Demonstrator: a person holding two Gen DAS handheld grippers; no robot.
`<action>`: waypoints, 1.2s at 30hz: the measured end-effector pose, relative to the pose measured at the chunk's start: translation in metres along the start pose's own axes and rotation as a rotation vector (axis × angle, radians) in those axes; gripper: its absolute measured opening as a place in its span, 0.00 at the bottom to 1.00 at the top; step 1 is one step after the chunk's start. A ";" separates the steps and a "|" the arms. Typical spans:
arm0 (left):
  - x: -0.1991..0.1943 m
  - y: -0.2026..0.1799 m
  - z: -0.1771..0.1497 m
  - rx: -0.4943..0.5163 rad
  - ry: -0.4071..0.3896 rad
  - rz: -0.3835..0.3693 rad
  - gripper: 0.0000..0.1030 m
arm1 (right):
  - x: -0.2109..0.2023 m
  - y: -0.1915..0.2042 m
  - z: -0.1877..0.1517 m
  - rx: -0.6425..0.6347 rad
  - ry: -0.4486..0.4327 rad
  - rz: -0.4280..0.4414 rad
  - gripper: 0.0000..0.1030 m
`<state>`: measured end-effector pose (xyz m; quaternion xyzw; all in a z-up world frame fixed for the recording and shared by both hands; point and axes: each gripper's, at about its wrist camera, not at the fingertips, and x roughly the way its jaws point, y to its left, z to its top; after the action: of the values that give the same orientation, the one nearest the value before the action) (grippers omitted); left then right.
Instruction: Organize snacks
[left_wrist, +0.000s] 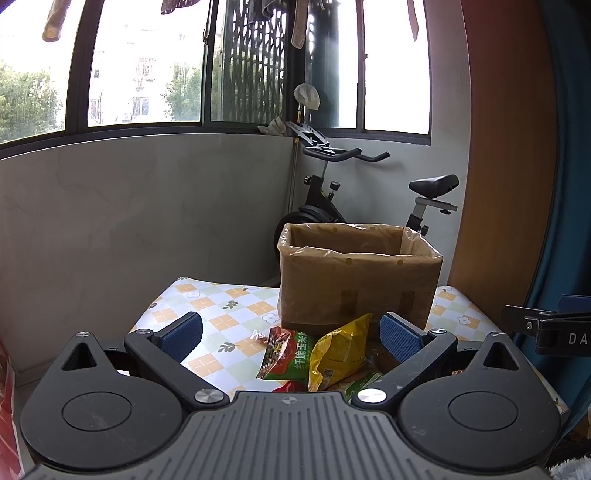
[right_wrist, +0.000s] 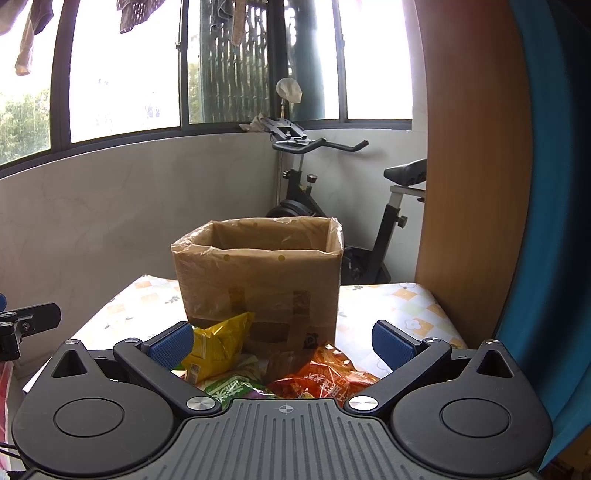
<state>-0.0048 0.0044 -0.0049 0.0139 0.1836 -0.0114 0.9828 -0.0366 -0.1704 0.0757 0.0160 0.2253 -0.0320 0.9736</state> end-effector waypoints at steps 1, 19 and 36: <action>0.000 0.000 0.000 0.000 0.000 0.000 1.00 | 0.000 0.000 0.000 0.001 -0.001 0.000 1.00; 0.000 0.000 -0.002 -0.007 0.008 -0.002 1.00 | 0.002 -0.001 -0.001 0.004 0.006 0.001 1.00; 0.001 0.000 -0.002 -0.018 0.018 -0.007 1.00 | 0.002 -0.001 -0.001 0.004 0.007 0.000 1.00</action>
<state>-0.0043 0.0049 -0.0078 0.0042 0.1924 -0.0130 0.9812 -0.0353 -0.1717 0.0736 0.0179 0.2284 -0.0322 0.9729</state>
